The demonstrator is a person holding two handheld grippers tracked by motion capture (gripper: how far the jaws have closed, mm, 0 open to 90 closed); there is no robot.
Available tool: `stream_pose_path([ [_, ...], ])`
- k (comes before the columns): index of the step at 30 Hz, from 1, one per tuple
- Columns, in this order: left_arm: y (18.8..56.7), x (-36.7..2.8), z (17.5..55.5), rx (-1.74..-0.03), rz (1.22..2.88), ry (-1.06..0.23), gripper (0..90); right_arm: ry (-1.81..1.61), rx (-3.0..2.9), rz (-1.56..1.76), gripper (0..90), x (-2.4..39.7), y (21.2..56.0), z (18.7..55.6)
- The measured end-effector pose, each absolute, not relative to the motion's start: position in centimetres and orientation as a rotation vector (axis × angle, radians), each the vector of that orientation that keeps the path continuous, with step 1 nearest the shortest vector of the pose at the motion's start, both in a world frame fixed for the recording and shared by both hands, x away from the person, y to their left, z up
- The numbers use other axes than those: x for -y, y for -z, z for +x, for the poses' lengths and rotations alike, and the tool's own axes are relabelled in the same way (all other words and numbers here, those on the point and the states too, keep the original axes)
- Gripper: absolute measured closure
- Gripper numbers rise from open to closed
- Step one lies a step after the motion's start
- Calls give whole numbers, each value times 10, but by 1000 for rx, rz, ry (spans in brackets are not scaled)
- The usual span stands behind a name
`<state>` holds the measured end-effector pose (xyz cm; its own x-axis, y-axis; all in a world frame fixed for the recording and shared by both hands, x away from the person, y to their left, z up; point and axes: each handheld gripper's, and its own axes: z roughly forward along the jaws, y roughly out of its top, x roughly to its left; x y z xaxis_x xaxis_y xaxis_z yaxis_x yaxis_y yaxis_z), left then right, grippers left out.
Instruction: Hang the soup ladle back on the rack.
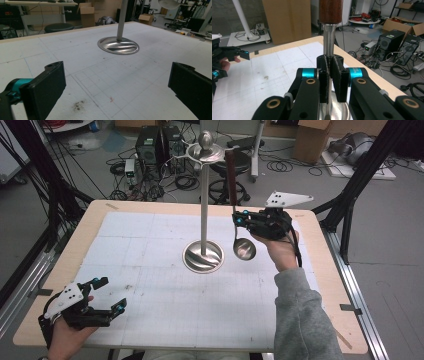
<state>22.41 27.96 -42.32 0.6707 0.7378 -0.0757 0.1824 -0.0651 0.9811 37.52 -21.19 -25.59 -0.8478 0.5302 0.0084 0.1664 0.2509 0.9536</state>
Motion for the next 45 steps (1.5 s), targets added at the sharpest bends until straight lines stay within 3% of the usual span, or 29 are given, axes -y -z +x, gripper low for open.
stream_pose_path([
  [38, 422, -282, 221, -771, 1603, -542, 18, -1586, -2212, 654, 838, 188, 266, 388],
  [40, 422, -283, 220, -775, 1599, -543, 18, -1583, -2204, 655, 826, 188, 267, 387],
  [45, 422, -283, 220, -778, 1599, -540, 18, -1703, -2117, 668, 588, 196, 266, 385],
])
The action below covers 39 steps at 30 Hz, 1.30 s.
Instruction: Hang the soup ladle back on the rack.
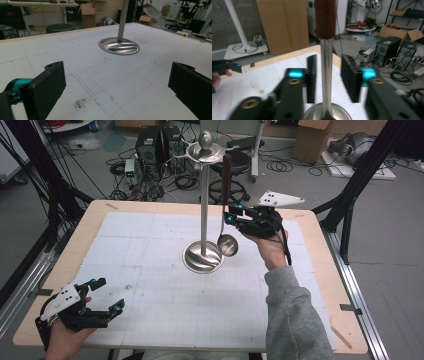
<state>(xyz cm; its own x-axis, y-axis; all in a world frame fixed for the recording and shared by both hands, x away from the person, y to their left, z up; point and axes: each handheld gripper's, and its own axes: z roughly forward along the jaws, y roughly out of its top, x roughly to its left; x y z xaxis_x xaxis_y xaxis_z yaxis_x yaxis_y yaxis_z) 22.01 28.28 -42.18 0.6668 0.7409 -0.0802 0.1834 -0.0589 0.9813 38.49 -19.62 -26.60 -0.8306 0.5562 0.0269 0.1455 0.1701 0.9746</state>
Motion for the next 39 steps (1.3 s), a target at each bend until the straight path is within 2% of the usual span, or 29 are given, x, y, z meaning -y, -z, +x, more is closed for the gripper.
stream_pose_path([
  [5, 421, -281, 220, -772, 1594, -534, 18, -1655, -2123, 616, 406, 202, 269, 381],
  [11, 420, -282, 221, -776, 1577, -529, 18, -1640, -2129, 541, 263, 206, 279, 374],
  [18, 421, -284, 225, -785, 1571, -529, 18, -1668, -2123, 548, 1, 213, 294, 366],
  [29, 420, -280, 229, -766, 1572, -535, 18, -1678, -2111, 550, 1, 230, 314, 354],
  [39, 421, -274, 236, -731, 1565, -536, 18, -1643, -2125, 589, 1, 248, 352, 338],
])
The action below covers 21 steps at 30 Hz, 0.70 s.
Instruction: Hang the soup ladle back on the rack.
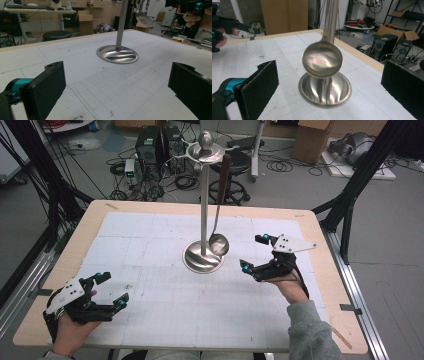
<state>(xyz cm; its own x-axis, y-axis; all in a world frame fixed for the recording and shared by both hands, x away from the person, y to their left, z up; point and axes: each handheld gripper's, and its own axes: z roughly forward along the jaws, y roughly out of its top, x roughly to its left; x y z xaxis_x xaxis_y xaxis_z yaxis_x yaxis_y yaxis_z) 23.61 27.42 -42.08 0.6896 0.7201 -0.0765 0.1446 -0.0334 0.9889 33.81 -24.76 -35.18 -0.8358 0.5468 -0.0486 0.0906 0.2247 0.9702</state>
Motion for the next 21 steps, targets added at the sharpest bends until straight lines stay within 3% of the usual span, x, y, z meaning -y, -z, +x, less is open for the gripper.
stream_pose_path([
  [21, 423, -264, 242, -710, 1568, -514, 18, -1706, -2111, 649, 1, 286, 383, 310],
])
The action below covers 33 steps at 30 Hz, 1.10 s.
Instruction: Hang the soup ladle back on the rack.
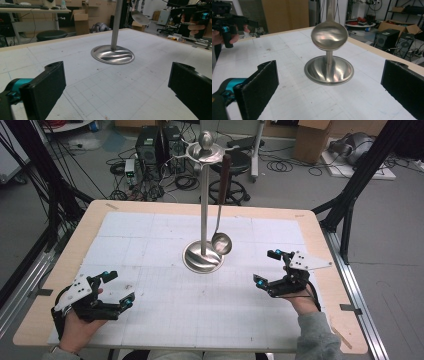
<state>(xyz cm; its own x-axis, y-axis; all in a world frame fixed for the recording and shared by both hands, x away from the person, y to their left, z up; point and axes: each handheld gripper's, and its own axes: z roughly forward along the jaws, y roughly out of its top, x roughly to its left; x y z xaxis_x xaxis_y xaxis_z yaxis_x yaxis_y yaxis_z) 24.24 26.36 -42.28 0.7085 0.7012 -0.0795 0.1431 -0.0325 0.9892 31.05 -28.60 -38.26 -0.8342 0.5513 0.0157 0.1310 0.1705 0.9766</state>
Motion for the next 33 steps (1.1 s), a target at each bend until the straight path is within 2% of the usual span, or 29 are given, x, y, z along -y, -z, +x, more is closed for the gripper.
stream_pose_path([
  [33, 424, -265, 246, -719, 1558, -520, 17, -1721, -1976, 903, 1, 359, 416, 267],
])
